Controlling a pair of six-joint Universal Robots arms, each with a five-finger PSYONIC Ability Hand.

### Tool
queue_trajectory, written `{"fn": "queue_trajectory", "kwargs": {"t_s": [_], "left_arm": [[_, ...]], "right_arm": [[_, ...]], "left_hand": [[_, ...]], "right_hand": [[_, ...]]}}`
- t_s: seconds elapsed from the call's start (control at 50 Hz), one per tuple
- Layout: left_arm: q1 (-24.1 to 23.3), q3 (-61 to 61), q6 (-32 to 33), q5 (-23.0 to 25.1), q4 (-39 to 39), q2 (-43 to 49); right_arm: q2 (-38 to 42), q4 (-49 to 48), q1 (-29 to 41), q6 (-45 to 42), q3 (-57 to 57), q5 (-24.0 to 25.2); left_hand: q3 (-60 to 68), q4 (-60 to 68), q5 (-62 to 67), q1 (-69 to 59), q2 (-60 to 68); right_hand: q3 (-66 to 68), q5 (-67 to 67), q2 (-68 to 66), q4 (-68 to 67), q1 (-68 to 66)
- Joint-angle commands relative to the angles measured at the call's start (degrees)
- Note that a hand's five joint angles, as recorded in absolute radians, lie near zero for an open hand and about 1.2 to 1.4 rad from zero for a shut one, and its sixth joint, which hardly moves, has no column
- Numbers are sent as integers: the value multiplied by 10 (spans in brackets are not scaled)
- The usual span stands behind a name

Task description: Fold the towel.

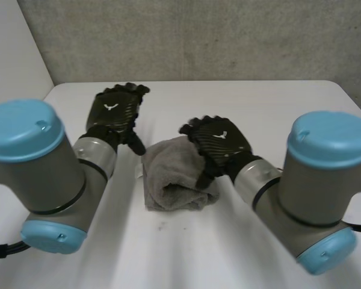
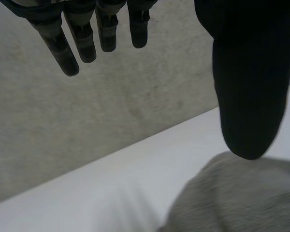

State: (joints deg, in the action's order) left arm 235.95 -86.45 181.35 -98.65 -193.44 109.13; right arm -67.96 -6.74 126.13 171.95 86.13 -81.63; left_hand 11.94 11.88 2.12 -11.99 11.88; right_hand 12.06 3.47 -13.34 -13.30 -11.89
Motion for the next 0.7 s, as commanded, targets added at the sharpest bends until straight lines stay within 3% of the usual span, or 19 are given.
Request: {"fn": "queue_trajectory", "kwargs": {"t_s": [0.02,0.16,0.26,0.34,0.48,0.6,0.7], "left_arm": [[-42,87,-72,0,83,57],[-51,115,-70,-29,97,125],[-51,123,-39,-61,95,173],[-46,117,14,-62,90,203],[-44,84,47,-62,75,214],[-44,65,68,-61,64,197],[-44,59,73,-58,64,148]], "right_arm": [[8,101,-63,63,-40,26],[53,105,-88,86,-88,63],[141,110,-81,86,-165,107],[183,115,-76,83,-201,111],[274,151,-61,31,-278,104],[281,164,-58,-32,-292,69],[212,161,-55,-49,-283,49]], "left_hand": [[20,20,18,-19,20],[21,22,20,-21,22],[20,20,18,-19,20],[16,17,15,-16,17],[16,17,15,-16,17],[13,14,11,-13,14],[11,12,10,-11,12]], "right_hand": [[-21,-35,33,33,19],[-21,-35,33,33,19],[-21,-35,33,33,19],[-21,-35,33,33,19],[-21,-35,33,33,19],[-21,-35,33,33,19],[-21,-35,33,33,19]]}}
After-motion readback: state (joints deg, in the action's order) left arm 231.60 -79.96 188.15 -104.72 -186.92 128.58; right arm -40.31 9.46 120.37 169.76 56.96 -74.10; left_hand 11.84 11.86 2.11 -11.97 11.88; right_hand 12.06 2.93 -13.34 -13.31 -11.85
